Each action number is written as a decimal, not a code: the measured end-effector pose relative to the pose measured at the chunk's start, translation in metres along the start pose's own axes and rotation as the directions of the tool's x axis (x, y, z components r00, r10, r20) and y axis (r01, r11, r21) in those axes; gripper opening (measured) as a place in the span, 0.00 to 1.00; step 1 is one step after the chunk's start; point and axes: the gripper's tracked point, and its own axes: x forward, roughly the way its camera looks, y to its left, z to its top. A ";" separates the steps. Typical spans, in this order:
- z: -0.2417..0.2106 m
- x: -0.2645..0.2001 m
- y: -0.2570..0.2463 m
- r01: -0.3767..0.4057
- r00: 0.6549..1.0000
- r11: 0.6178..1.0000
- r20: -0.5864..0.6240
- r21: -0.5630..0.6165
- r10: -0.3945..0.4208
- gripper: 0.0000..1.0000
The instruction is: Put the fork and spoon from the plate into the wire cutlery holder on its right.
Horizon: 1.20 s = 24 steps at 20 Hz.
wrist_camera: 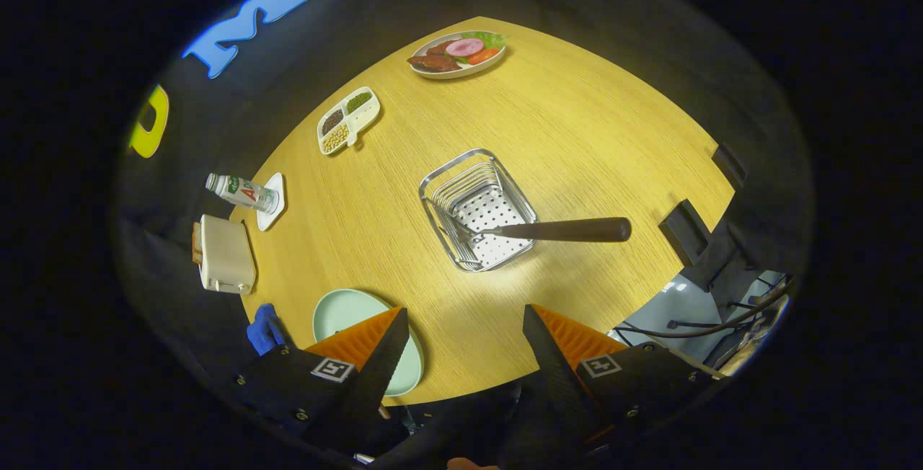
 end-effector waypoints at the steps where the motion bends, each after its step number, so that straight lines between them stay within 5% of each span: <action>1: -0.002 0.002 0.008 -0.006 1.000 1.000 -0.007 -0.017 0.006 0.98; 12: -0.071 0.043 0.108 -0.107 0.977 0.956 -0.209 -0.274 0.049 0.94; 18: -0.138 0.070 0.141 -0.168 0.931 0.904 -0.365 -0.393 0.014 0.78; 24: -0.184 0.086 0.146 -0.180 0.893 0.872 -0.448 -0.455 -0.050 0.79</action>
